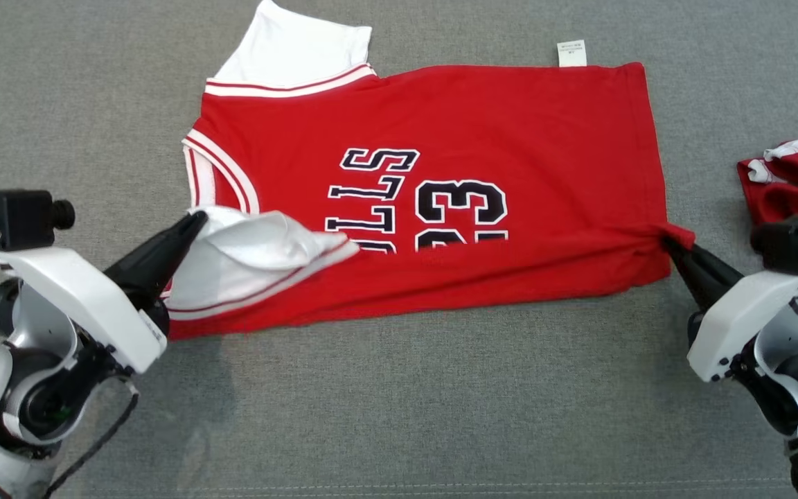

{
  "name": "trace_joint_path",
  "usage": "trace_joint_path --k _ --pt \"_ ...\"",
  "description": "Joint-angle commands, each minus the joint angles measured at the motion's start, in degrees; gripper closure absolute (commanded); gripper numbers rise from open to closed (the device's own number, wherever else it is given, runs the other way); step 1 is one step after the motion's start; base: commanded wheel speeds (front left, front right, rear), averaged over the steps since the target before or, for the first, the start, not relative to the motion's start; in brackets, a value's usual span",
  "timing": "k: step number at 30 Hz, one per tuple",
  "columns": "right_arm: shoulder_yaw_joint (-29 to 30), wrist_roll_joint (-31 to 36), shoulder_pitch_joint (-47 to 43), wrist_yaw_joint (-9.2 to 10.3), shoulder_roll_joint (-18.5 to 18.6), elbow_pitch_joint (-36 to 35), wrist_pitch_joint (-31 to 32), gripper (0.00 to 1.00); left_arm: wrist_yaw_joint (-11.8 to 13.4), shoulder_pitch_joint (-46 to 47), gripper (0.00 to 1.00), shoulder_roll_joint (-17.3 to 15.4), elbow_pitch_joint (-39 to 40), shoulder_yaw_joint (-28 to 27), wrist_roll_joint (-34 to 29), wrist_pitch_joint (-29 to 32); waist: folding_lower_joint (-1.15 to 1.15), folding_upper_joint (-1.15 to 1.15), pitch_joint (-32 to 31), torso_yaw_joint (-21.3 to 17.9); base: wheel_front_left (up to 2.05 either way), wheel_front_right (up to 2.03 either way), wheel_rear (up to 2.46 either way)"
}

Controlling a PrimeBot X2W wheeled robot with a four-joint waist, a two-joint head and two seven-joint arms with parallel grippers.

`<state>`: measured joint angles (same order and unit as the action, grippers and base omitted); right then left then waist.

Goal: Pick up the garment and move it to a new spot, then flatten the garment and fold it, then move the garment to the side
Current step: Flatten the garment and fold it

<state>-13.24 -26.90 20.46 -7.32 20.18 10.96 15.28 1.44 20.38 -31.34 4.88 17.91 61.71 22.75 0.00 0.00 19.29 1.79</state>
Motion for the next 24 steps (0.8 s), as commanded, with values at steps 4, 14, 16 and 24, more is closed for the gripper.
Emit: trace_joint_path --k 4,14,16,24 --pt "-2.6 -2.4 4.5 -0.17 1.2 3.9 -1.8 1.00 -2.4 7.3 1.00 -0.7 -5.2 -2.6 0.9 -0.3 0.00 0.00 1.5 -0.8 0.00 0.00 0.00" --pt "-8.6 -5.9 10.9 -0.17 1.3 12.9 -8.3 0.00 -5.0 12.8 0.80 2.0 -17.7 -0.9 0.6 -1.4 0.00 0.00 2.7 -1.2 0.00 0.00 0.00" --pt "-8.9 -7.1 11.2 -0.17 1.2 13.9 -10.2 0.00 -4.8 12.9 0.00 2.3 -18.6 -1.2 -0.1 -3.0 0.00 0.00 2.6 -1.1 0.00 0.00 0.00" --pt "-5.6 -8.1 7.9 -0.17 2.3 13.7 -20.1 0.00 -0.5 8.0 0.00 1.7 -16.0 -3.4 -7.0 -14.6 0.00 0.00 0.4 -0.6 0.00 0.00 0.00"
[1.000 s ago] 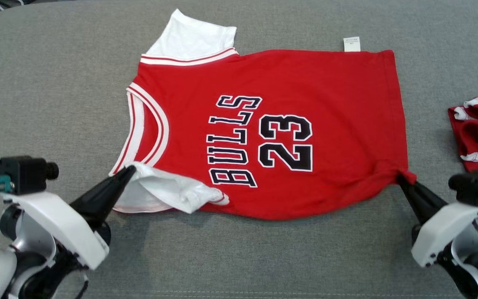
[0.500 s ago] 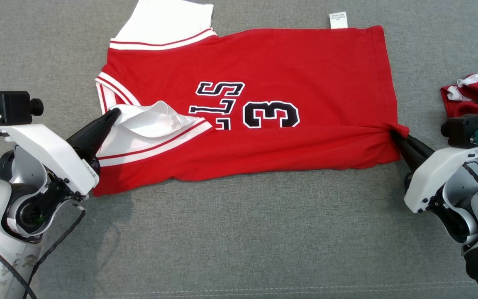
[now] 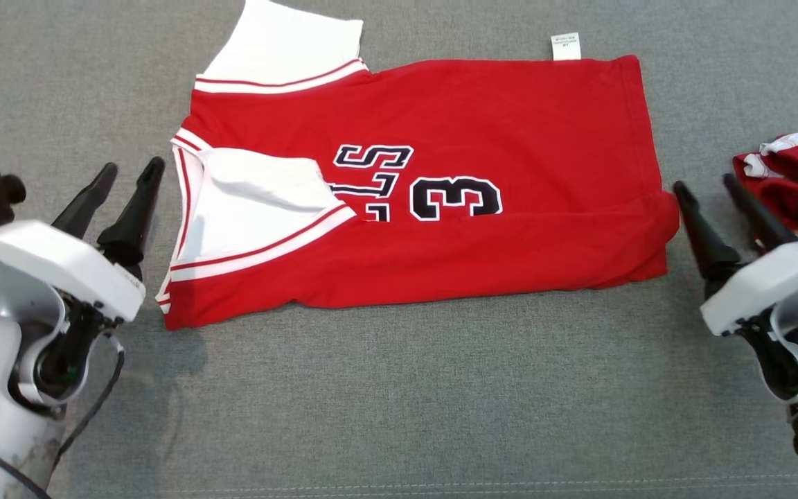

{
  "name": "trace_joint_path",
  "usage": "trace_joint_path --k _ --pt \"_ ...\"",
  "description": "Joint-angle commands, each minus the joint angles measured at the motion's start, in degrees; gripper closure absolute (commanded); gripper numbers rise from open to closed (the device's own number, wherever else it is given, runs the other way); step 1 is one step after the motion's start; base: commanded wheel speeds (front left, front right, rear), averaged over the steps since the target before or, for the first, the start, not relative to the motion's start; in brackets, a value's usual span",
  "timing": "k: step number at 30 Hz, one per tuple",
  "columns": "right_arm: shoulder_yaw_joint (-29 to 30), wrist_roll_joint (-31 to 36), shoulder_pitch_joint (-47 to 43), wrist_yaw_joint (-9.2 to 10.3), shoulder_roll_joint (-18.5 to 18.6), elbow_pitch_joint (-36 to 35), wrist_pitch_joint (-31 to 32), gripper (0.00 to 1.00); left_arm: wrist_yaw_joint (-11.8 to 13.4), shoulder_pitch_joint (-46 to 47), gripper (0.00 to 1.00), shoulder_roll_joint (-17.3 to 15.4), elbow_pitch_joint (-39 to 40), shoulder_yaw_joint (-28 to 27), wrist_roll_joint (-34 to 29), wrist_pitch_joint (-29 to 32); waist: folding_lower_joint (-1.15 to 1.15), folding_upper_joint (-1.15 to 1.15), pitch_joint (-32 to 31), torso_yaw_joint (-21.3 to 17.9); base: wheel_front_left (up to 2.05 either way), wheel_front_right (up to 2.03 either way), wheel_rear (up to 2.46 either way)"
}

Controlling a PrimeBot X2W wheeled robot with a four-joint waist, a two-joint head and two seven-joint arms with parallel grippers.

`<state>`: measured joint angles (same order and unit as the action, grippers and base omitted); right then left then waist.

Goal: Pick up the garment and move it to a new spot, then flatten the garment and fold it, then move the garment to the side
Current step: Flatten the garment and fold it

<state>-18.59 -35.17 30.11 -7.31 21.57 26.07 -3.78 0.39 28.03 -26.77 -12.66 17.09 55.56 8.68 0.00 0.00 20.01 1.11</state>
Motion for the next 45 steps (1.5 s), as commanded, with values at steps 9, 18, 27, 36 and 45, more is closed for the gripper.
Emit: trace_joint_path --k 9,18,27,36,45 --pt "11.4 13.7 -10.8 -0.18 -6.5 -3.7 -10.0 0.00 10.0 -10.3 0.00 -0.3 9.7 -1.6 -10.8 -13.2 0.00 0.00 -2.1 -0.1 0.00 0.00 0.00" --pt "15.5 21.5 -17.9 -0.18 -13.8 -7.7 -11.0 0.00 14.3 -17.7 0.00 0.6 12.0 0.1 -15.0 -17.5 0.00 0.00 -4.3 -1.3 0.00 0.00 0.00" --pt "15.3 21.0 -16.9 -0.18 -15.5 -3.1 -10.6 0.00 11.4 -18.5 0.00 0.6 7.3 2.3 -11.8 -12.4 0.00 0.00 -5.8 -2.4 0.00 0.00 0.00" --pt "10.6 18.7 -8.7 -0.18 -15.0 6.8 -9.5 0.00 7.7 -13.3 0.00 1.1 -1.2 2.3 -8.2 -9.0 0.00 0.00 -4.2 -2.6 0.00 0.00 0.00" --pt "5.3 15.5 -2.0 -0.18 -15.2 14.9 -9.5 0.00 5.6 -9.3 0.00 1.9 -7.2 3.4 -6.8 -6.4 0.00 0.00 -2.3 -2.2 0.00 0.00 0.00"
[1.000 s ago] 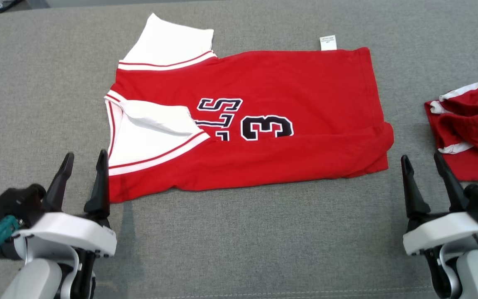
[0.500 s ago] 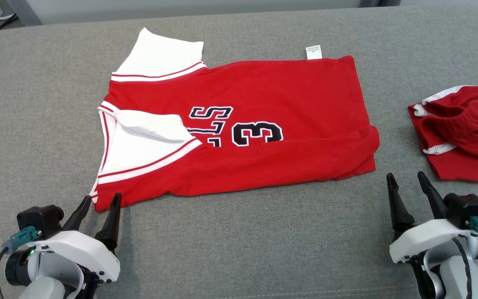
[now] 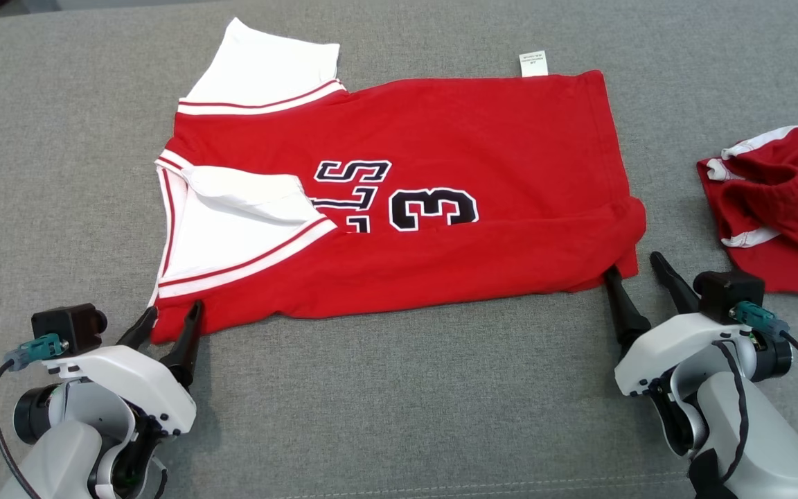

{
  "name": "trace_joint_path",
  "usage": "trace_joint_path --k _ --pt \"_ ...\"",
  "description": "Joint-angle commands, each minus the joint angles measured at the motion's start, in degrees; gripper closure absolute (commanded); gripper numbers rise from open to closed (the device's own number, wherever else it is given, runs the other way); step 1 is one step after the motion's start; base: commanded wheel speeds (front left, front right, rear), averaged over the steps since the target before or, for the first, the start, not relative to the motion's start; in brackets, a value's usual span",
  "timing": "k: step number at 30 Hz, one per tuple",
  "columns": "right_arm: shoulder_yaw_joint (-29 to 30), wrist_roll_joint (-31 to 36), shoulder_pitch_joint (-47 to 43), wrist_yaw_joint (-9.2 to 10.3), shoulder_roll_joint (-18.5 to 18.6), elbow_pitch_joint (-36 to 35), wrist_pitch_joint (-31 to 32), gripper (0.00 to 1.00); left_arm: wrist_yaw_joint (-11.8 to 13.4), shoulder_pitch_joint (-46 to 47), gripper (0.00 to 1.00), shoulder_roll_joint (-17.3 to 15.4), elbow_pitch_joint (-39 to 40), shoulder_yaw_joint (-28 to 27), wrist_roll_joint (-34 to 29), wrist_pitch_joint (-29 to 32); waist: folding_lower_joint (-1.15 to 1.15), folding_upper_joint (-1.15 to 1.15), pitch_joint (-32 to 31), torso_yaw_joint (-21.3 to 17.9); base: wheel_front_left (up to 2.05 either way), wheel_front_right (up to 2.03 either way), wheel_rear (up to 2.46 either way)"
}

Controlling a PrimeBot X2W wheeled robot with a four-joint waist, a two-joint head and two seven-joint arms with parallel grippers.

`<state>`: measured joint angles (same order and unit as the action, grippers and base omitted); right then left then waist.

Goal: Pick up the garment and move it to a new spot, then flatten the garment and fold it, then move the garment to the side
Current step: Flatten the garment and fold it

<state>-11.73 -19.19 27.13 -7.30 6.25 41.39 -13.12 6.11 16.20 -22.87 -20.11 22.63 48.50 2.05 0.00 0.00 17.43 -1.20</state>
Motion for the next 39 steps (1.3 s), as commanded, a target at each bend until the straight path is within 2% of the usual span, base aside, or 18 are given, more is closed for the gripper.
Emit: trace_joint_path --k 1,6,7,8,9,10,16,21,30,39 --pt "-2.3 -0.9 1.6 -0.19 0.1 0.2 -0.2 0.00 -0.4 2.9 0.00 -1.8 -0.4 -2.1 0.6 0.8 0.00 0.00 0.4 0.1 0.00 0.00 0.00" --pt "-5.2 -2.8 3.8 -0.19 0.2 3.3 -0.4 0.00 -1.3 4.1 0.00 -1.2 -3.1 -1.4 2.1 3.6 0.00 0.00 0.9 -0.2 0.00 0.00 0.00" --pt "-5.7 -3.2 4.1 -0.19 0.2 4.0 -0.2 0.24 -1.1 4.2 0.05 -1.1 -3.5 -1.3 2.3 4.2 0.00 0.00 0.9 -0.2 0.00 0.00 0.00" --pt "-6.3 -3.6 4.4 -0.19 0.2 4.5 -0.2 0.58 -1.2 4.2 0.57 -1.0 -3.8 -1.1 2.6 5.1 0.00 0.00 0.9 -0.2 0.00 0.00 0.00" --pt "-6.8 -3.9 4.5 -0.19 0.2 5.2 0.0 0.87 -1.1 4.2 0.93 -0.9 -4.0 -1.1 3.1 5.8 0.00 0.00 0.8 -0.2 0.00 0.00 0.00" --pt "-7.2 -4.4 4.6 -0.19 0.2 5.8 0.3 1.00 -0.8 4.1 1.00 -1.1 -4.3 -0.9 3.1 6.4 0.00 0.00 0.8 -0.2 0.00 0.00 0.00" --pt "-8.2 -6.9 3.8 -0.19 1.6 6.5 -0.1 1.00 -0.7 3.1 1.00 -1.6 -3.2 -1.1 4.6 8.7 0.00 0.00 0.7 0.0 0.00 0.00 0.00" --pt "-7.7 -9.9 2.0 -0.19 3.4 4.5 -0.8 1.00 -0.2 1.6 1.00 -3.2 0.4 -1.7 5.4 10.1 0.00 0.00 0.6 0.3 0.00 0.00 0.00" --pt "-5.9 -12.7 -4.0 -0.19 7.8 -4.1 1.0 1.00 4.1 -2.2 1.00 -6.7 10.3 -3.2 5.8 12.8 0.00 0.00 0.2 1.0 0.00 0.00 0.00" --pt "-0.8 -10.5 -13.7 -0.19 6.8 -12.8 4.6 1.00 8.5 -9.4 1.00 -8.6 18.1 -4.6 6.4 13.4 0.00 0.00 -0.5 0.5 0.00 0.00 0.00"
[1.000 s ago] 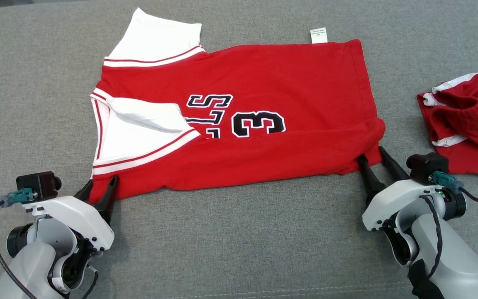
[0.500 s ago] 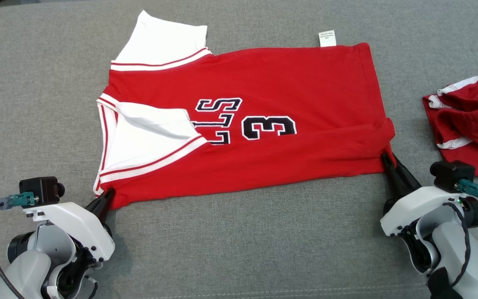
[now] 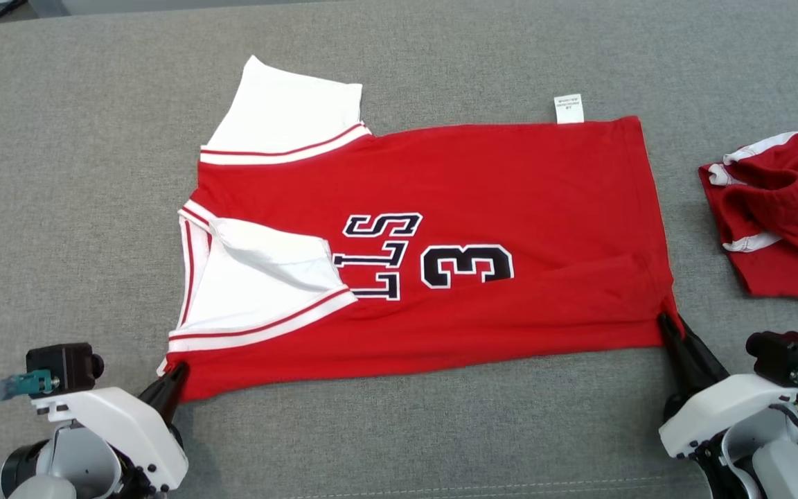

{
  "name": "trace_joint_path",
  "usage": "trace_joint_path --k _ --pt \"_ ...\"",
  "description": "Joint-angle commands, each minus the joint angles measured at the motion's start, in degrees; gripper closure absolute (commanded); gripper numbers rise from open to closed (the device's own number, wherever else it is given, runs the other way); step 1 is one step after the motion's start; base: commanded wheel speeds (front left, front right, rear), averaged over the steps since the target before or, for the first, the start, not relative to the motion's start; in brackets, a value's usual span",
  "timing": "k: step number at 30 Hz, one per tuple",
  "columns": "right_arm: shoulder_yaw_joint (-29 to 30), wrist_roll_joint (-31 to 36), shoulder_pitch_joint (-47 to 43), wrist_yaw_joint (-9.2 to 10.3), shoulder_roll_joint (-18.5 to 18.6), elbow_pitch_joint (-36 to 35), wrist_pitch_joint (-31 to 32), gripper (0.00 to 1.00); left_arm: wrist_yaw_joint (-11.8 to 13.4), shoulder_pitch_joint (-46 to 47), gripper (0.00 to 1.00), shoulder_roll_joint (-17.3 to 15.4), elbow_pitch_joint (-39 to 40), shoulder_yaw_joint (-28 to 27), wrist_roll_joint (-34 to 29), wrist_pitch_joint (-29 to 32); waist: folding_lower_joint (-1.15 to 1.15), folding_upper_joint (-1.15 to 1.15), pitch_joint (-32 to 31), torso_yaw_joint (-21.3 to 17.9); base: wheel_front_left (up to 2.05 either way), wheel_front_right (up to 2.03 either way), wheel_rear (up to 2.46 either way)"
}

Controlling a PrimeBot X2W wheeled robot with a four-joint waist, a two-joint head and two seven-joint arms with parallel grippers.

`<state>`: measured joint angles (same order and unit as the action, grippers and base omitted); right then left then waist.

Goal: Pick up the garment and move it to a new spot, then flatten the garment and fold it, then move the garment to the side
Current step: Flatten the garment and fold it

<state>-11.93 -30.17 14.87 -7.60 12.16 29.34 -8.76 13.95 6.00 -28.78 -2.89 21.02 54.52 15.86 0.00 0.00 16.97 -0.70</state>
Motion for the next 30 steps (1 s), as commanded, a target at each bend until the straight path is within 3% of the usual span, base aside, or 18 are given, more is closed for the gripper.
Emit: trace_joint_path --k 1,8,16,17,18,19,25,30 --pt "0.1 0.8 -2.5 0.11 0.5 -1.5 0.9 1.00 1.2 -0.1 1.00 -2.9 1.7 -3.3 0.4 -0.5 0.00 0.00 0.0 -0.1 0.00 0.00 0.00" --pt "5.5 3.4 -8.7 0.11 -2.4 -6.1 4.3 1.00 3.2 -4.2 1.00 -2.9 5.6 -3.8 1.3 -0.4 0.00 0.00 -0.1 0.3 0.00 0.00 0.00" --pt "8.7 4.4 -12.9 0.11 -5.4 -10.4 6.7 0.96 3.5 -5.6 1.00 -2.4 6.5 -3.6 2.0 -0.2 0.00 0.00 -0.3 0.4 0.00 0.00 0.00" --pt "8.8 4.4 -13.0 0.11 -5.6 -10.7 7.0 0.52 3.1 -5.7 1.00 -2.3 6.8 -3.7 2.1 -0.7 0.00 0.00 -0.3 0.2 0.00 0.00 0.00" --pt "8.8 4.5 -13.1 0.11 -5.8 -11.1 7.0 0.00 2.9 -5.8 0.52 -2.0 6.9 -3.8 2.3 -1.1 0.00 0.00 -0.3 0.1 0.00 0.00 0.00" --pt "8.9 4.6 -13.1 0.11 -5.9 -11.4 7.1 0.00 2.8 -5.9 0.00 -2.0 7.0 -3.8 2.1 -1.5 0.00 0.00 -0.3 0.1 0.00 0.00 0.00" --pt "10.8 6.0 -13.1 0.11 -5.5 -13.6 6.7 0.00 3.3 -6.2 0.00 -2.5 8.3 -5.0 0.3 -4.7 0.00 0.00 -0.6 0.0 0.00 0.00 0.00" --pt "12.5 7.2 -11.4 0.11 -4.2 -17.7 6.0 0.00 4.4 -4.1 0.00 -5.4 12.9 -7.5 -3.9 -8.7 0.00 0.00 -0.7 -0.2 0.00 0.00 0.00"
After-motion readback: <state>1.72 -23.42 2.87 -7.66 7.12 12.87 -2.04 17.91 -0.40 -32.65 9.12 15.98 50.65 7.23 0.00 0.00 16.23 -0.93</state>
